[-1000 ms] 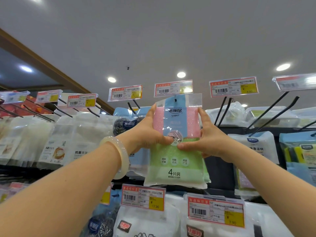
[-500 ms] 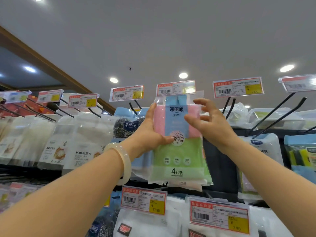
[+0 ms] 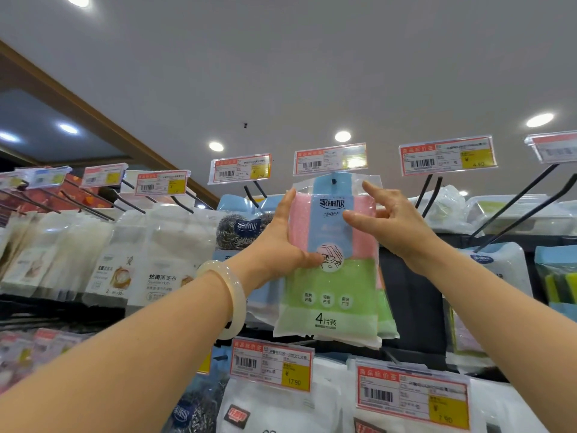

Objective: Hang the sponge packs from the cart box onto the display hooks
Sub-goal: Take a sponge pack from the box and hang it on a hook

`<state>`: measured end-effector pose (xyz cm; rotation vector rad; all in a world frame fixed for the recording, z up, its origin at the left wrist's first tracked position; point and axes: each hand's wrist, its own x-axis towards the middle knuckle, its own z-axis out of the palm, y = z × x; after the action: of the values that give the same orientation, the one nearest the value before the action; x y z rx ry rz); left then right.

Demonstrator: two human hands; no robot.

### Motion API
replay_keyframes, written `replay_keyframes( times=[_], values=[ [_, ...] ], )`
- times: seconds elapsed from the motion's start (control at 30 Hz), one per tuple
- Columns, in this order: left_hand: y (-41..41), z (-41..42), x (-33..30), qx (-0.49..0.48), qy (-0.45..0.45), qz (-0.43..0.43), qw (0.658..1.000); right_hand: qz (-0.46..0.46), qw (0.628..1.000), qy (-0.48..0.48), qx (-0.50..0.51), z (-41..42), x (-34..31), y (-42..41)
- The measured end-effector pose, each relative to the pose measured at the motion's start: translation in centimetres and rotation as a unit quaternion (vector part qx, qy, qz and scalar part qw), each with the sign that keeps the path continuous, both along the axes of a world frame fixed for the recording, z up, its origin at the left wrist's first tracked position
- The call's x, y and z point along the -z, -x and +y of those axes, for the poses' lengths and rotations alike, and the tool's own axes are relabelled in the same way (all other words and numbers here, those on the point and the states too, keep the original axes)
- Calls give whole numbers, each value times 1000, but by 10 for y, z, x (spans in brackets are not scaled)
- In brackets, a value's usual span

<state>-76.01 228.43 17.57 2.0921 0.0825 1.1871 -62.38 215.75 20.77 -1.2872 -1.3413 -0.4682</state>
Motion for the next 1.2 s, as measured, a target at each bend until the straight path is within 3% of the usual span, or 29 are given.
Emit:
replay_keyframes(
  times=[0.5, 0.63, 0.73, 0.83, 0.9, 1.0, 1.07, 1.2],
  values=[
    [-4, 2, -7, -14, 15, 18, 1000, -35, 997, 28, 65, 7, -12, -1],
    [-15, 2, 2, -67, -9, 58, 996, -5, 993, 95, 68, 12, -3, -10],
    [-31, 1, 13, -191, -89, 104, 972, -20, 971, 166, 169, 17, 17, -20],
    [-43, -2, 27, -307, -203, 133, 920, -176, 916, 119, 341, 26, 35, -24],
    [-46, -2, 33, -364, -302, 135, 871, -245, 881, 90, 394, 28, 40, -26],
    [-46, 2, 33, -380, -381, 200, 818, -291, 833, 87, 463, 30, 44, -30],
    [-46, 2, 31, -365, -397, 260, 801, -327, 804, 114, 484, 33, 47, -28],
    [-43, -3, 32, -295, -379, 367, 797, -311, 786, 313, 433, 41, 44, -17]
  ],
)
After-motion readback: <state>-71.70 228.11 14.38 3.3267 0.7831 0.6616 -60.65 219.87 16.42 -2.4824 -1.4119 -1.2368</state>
